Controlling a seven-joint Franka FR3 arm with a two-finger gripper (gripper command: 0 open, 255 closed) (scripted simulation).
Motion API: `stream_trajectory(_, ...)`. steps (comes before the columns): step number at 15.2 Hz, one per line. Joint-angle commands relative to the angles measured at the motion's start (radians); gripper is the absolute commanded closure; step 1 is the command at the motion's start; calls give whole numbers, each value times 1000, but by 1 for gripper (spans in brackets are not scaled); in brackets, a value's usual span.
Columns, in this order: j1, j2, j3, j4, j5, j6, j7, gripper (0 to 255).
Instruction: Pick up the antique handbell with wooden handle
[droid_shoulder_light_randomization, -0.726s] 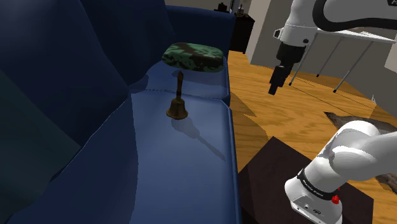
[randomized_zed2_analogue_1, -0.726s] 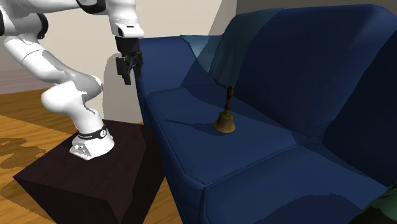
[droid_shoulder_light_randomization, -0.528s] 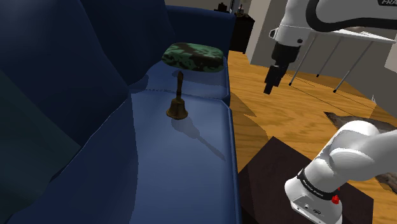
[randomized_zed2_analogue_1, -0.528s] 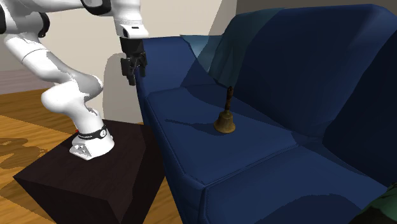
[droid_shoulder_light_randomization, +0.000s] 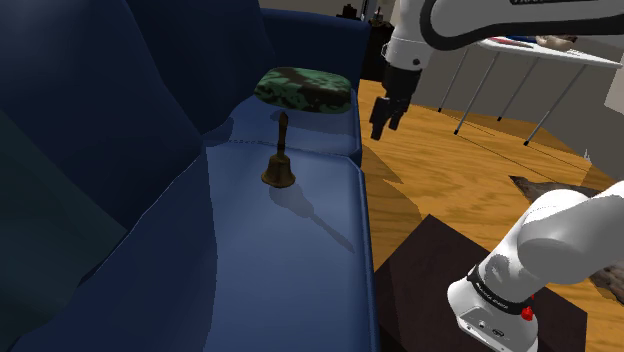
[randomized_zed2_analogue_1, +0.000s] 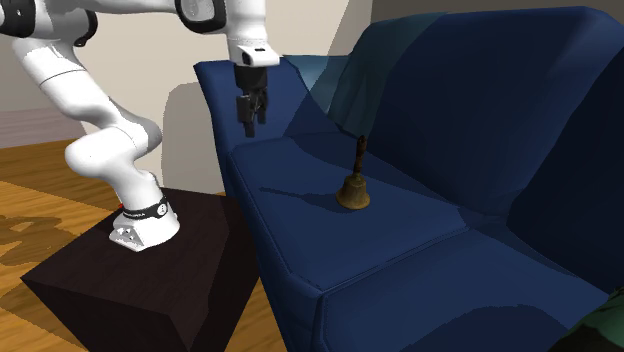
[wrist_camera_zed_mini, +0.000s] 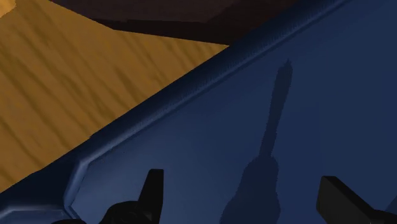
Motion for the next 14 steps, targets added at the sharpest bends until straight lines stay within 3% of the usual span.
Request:
stream_trajectory(1,0,81,17,61,-1,30,23,0)
stream_trajectory(14,22,566,86,531,-78,100,169,0)
